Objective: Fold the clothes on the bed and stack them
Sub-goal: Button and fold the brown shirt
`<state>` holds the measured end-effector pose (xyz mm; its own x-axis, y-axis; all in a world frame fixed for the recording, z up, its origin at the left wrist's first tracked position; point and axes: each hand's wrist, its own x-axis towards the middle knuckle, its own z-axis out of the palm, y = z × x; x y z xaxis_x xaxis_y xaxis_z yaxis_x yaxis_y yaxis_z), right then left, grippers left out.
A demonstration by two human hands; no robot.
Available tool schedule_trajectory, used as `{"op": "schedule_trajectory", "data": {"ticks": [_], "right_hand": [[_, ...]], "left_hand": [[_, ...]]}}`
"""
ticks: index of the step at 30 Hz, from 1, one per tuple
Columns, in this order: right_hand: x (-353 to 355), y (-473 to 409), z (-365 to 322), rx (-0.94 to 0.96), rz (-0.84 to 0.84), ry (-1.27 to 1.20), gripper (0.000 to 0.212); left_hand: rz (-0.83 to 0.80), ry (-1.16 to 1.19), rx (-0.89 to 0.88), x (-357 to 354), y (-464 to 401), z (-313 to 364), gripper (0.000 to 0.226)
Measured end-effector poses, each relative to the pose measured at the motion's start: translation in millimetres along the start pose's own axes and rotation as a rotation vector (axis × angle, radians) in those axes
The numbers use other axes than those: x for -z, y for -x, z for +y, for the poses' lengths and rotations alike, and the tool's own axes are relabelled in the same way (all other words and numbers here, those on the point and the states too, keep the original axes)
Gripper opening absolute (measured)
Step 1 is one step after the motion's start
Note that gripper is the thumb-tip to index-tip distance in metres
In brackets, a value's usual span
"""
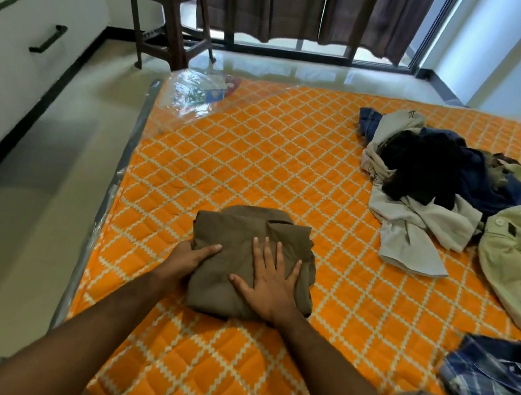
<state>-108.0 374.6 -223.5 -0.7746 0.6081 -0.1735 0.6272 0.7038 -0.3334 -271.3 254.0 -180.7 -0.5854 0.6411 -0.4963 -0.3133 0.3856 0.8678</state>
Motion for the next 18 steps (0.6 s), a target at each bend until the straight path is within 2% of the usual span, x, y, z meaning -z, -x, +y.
{"op": "schedule_trajectory", "data": {"ticks": [4, 9, 11, 14, 16, 18], "right_hand": [[35.3, -2.6, -8.1, -0.068, -0.160, -0.251, 0.087], [97.6, 3.4, -48.3, -0.081, -0.039, -0.666, 0.054], [111.5, 4.6, -70.5, -0.039, -0.124, -1.033, 0.047], [129.1, 12.5, -90.5, -0.079, -0.299, -1.563, 0.039], [133.2, 16.9, -91.7, -0.135, -0.336, -1.811, 0.036], [125.0, 17.7, -85.9, -0.197, -0.345, -1.950, 0.033]], "left_hand": [[0.006, -0.041, -0.054, -5.5, 19.5, 29.1, 0.043], [-0.095, -0.224, -0.266, -2.5, 48.8, 117.3, 0.043], [-0.112, -0.384, -0.347, -5.4, 60.1, 158.6, 0.036], [-0.093, -0.769, -0.463, -22.2, 76.9, 202.2, 0.030], [-0.059, -1.038, -0.467, -39.7, 80.3, 207.5, 0.030], [-0.023, -1.183, -0.422, -59.1, 75.1, 191.1, 0.028]]}}
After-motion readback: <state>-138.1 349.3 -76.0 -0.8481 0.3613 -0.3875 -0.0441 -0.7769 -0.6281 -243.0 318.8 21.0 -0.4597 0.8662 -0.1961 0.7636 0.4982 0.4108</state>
